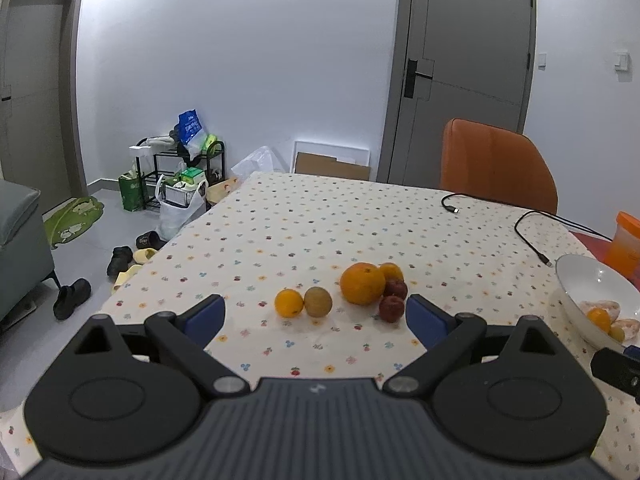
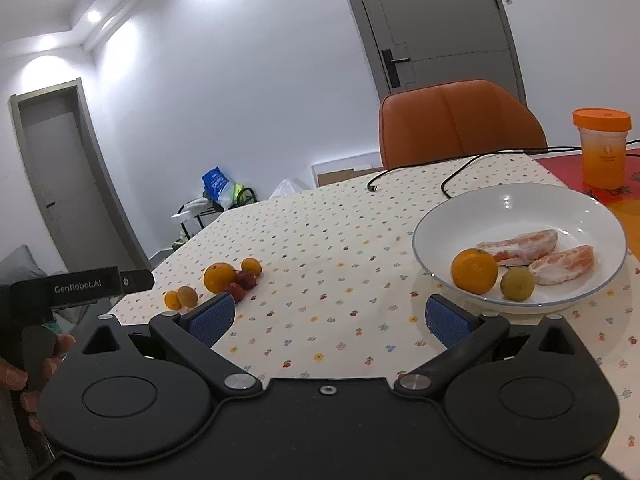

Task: Organize fruits

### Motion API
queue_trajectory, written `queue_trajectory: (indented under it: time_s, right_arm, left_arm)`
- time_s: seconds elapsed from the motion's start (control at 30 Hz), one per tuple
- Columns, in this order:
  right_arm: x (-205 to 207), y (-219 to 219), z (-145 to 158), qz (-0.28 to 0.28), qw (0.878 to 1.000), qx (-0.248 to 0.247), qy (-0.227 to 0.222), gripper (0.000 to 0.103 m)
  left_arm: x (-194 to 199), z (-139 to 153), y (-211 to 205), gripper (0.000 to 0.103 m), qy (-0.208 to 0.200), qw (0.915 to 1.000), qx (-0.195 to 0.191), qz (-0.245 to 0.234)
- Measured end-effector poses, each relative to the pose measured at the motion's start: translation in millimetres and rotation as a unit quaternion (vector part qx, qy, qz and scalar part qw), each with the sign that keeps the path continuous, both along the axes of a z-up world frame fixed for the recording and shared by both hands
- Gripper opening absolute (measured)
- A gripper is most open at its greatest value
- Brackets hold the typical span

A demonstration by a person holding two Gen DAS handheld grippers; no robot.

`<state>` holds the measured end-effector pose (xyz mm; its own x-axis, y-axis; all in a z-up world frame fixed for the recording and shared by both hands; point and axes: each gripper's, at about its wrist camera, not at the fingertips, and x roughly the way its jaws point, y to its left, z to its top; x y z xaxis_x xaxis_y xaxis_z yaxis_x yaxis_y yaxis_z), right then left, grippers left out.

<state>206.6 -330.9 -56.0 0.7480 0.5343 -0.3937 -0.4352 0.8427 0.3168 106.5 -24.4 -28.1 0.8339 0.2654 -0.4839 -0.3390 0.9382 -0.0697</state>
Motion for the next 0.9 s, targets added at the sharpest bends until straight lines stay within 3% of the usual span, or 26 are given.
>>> queue_trajectory:
  time_s: [0.67, 0.9]
  right_arm:
    - [16, 22, -5, 0.025, 0.999, -0.02, 0.014, 0.101]
    - [26, 33, -6, 0.036, 0.999, -0.03, 0.022, 0.091]
  left_arm:
    - [27, -21, 7, 0.093, 0.012, 0.9993, -0.024, -0.024]
    - [38, -27, 12, 0.085, 0.018, 0.999, -0.028, -0.029]
